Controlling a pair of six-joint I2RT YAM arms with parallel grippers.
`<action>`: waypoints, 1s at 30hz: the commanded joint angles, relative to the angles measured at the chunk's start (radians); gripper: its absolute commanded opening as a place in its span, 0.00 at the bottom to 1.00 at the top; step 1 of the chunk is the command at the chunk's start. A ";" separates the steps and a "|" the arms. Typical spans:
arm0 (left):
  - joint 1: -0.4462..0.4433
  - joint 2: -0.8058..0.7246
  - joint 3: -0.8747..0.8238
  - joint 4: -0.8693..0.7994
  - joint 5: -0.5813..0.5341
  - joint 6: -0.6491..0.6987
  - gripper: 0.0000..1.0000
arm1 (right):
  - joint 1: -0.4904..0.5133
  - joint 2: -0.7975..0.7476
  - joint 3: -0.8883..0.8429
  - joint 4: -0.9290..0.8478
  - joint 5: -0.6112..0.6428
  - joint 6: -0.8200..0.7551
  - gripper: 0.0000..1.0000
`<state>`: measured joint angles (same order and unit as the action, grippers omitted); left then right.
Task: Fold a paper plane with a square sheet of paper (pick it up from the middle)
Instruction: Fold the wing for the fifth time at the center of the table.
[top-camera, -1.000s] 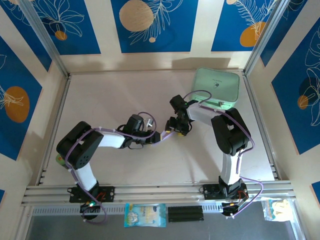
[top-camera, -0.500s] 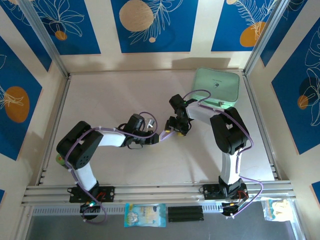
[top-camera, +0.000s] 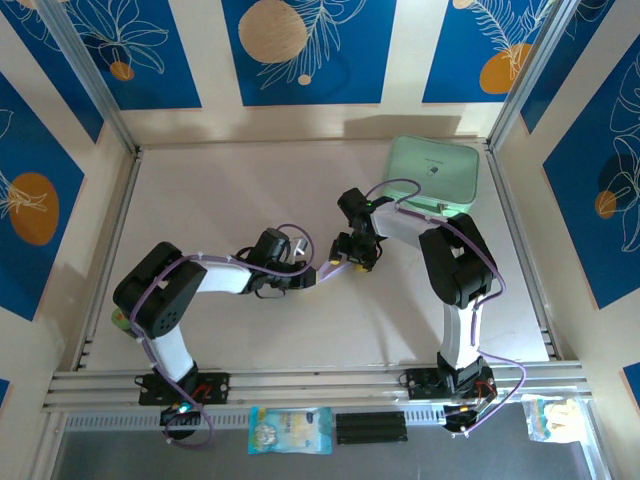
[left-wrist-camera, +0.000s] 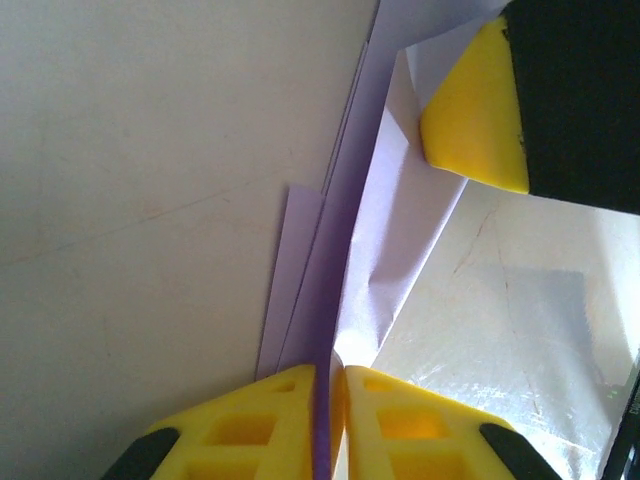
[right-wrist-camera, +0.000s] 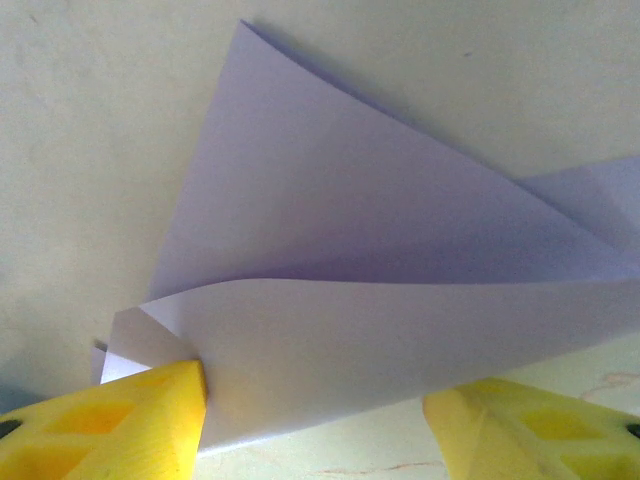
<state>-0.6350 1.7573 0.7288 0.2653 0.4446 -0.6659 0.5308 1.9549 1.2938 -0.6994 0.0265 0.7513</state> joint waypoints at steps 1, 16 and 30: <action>0.005 0.030 -0.008 -0.115 -0.023 -0.032 0.16 | 0.028 0.119 -0.050 0.092 -0.038 -0.007 0.64; 0.019 0.067 -0.028 -0.018 0.054 -0.217 0.15 | -0.002 -0.026 -0.191 0.311 -0.220 -0.177 0.67; 0.025 0.076 -0.034 0.001 0.066 -0.244 0.15 | 0.024 0.084 -0.071 0.175 -0.088 -0.096 0.63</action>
<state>-0.6106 1.7866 0.7273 0.3138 0.5076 -0.8944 0.5007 1.9053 1.2125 -0.6064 -0.0540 0.6346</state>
